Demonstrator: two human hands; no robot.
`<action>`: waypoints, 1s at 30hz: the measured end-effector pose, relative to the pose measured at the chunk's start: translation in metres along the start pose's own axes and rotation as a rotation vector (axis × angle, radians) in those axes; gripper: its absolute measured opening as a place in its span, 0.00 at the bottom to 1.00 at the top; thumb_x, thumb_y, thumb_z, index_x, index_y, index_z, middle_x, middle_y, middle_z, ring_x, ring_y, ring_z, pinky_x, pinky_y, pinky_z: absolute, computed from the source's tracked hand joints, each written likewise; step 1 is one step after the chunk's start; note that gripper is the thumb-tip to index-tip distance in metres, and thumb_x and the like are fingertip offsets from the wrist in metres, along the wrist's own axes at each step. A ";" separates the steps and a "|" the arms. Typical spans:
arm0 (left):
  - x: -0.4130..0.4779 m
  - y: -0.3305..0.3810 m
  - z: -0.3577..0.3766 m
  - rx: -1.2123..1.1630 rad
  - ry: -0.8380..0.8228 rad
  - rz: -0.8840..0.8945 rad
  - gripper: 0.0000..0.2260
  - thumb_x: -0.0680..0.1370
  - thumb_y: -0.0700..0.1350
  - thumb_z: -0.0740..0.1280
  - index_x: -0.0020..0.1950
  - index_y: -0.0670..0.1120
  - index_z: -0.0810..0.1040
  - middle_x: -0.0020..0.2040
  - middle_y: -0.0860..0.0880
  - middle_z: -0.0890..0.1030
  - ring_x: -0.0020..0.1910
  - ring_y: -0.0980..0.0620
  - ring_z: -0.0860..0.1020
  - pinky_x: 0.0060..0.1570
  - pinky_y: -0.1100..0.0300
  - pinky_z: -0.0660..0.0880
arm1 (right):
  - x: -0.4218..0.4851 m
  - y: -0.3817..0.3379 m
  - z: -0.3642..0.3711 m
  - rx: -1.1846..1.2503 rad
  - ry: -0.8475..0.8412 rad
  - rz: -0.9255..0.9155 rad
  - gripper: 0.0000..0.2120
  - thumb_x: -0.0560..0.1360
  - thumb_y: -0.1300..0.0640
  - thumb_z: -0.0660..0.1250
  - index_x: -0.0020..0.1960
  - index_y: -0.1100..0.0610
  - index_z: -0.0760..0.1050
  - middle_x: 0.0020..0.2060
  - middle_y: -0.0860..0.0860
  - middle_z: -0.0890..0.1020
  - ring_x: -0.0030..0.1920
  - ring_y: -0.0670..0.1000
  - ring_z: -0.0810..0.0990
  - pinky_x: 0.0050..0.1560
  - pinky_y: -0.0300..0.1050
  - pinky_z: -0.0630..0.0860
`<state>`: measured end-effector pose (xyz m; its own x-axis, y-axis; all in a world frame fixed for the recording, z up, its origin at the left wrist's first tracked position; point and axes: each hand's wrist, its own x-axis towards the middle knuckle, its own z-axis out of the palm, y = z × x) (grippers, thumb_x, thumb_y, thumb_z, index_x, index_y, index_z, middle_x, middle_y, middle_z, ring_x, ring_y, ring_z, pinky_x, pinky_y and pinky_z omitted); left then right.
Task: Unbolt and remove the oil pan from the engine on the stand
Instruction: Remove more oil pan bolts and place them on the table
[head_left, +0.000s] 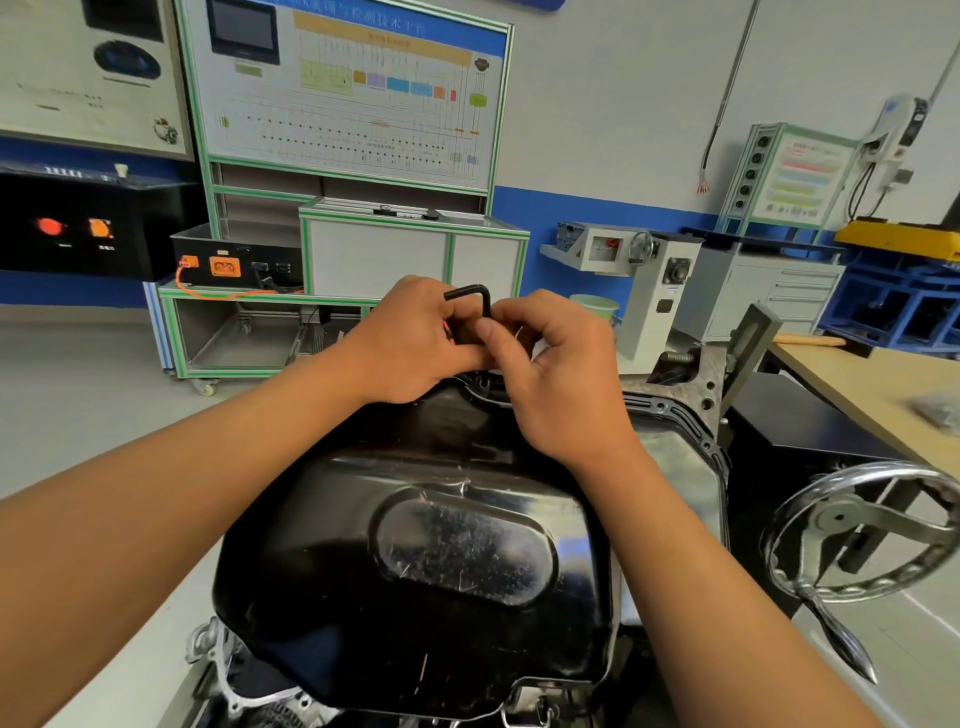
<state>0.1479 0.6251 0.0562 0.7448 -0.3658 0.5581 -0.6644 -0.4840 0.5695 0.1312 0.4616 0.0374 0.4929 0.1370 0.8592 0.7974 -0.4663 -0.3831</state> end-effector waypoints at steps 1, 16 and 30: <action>0.000 -0.002 0.000 -0.001 -0.006 0.007 0.06 0.74 0.40 0.74 0.40 0.39 0.80 0.33 0.39 0.78 0.32 0.51 0.68 0.34 0.51 0.68 | 0.000 0.000 0.000 -0.008 0.001 -0.008 0.03 0.76 0.61 0.72 0.47 0.60 0.84 0.37 0.46 0.79 0.36 0.41 0.74 0.41 0.31 0.69; 0.000 -0.001 0.000 0.045 -0.002 0.044 0.11 0.74 0.42 0.76 0.40 0.33 0.82 0.37 0.33 0.81 0.37 0.52 0.72 0.39 0.44 0.75 | 0.001 -0.001 -0.002 0.057 0.056 0.081 0.06 0.69 0.58 0.80 0.43 0.58 0.86 0.33 0.45 0.80 0.32 0.40 0.75 0.38 0.29 0.68; -0.004 -0.001 -0.006 0.056 -0.049 0.038 0.05 0.78 0.44 0.70 0.49 0.48 0.87 0.41 0.33 0.82 0.37 0.45 0.76 0.46 0.40 0.75 | 0.000 -0.002 -0.002 0.009 -0.076 0.029 0.06 0.78 0.63 0.68 0.45 0.62 0.83 0.34 0.48 0.75 0.36 0.45 0.72 0.39 0.37 0.68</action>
<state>0.1448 0.6313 0.0568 0.7220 -0.4228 0.5476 -0.6889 -0.5122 0.5128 0.1286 0.4608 0.0394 0.5404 0.1893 0.8199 0.7855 -0.4629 -0.4108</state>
